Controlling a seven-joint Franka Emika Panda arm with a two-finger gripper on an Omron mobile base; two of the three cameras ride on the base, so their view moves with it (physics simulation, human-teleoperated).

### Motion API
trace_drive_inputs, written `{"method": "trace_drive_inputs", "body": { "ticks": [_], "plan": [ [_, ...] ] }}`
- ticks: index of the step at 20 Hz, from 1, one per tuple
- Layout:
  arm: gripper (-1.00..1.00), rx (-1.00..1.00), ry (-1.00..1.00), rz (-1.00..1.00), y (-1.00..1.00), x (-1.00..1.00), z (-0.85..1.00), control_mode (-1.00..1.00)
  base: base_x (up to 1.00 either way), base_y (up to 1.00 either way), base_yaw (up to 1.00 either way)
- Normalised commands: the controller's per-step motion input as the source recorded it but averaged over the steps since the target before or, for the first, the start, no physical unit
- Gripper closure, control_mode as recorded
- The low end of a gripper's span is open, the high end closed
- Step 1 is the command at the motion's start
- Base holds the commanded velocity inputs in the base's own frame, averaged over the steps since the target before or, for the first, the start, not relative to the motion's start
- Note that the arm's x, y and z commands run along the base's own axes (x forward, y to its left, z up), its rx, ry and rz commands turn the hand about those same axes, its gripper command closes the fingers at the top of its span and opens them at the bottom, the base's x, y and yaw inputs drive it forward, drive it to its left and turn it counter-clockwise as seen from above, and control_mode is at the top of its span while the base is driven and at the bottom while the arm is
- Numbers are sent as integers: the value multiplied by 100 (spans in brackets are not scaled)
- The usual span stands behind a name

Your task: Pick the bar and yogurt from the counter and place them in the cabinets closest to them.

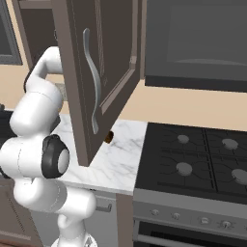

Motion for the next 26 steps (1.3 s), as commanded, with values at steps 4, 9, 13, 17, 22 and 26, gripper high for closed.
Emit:
{"method": "trace_drive_inputs", "body": {
  "ticks": [4, 9, 13, 17, 22, 26],
  "plan": [
    [100, -1, -1, 0, -6, 66, 0, -100, 0, 0, 0],
    [-100, -1, -2, 0, -3, 59, 0, -100, 0, 0, 0],
    [-100, 0, -2, 0, -1, 50, 0, -100, 0, 0, 0],
    [-100, 0, -3, 0, -3, 44, 0, -100, 0, 0, 0],
    [-100, 0, -1, 0, 0, 26, 0, -100, 0, 0, 0],
    [-100, -1, 0, 0, 0, -31, 9, -100, 0, 0, 0]
  ]
}}
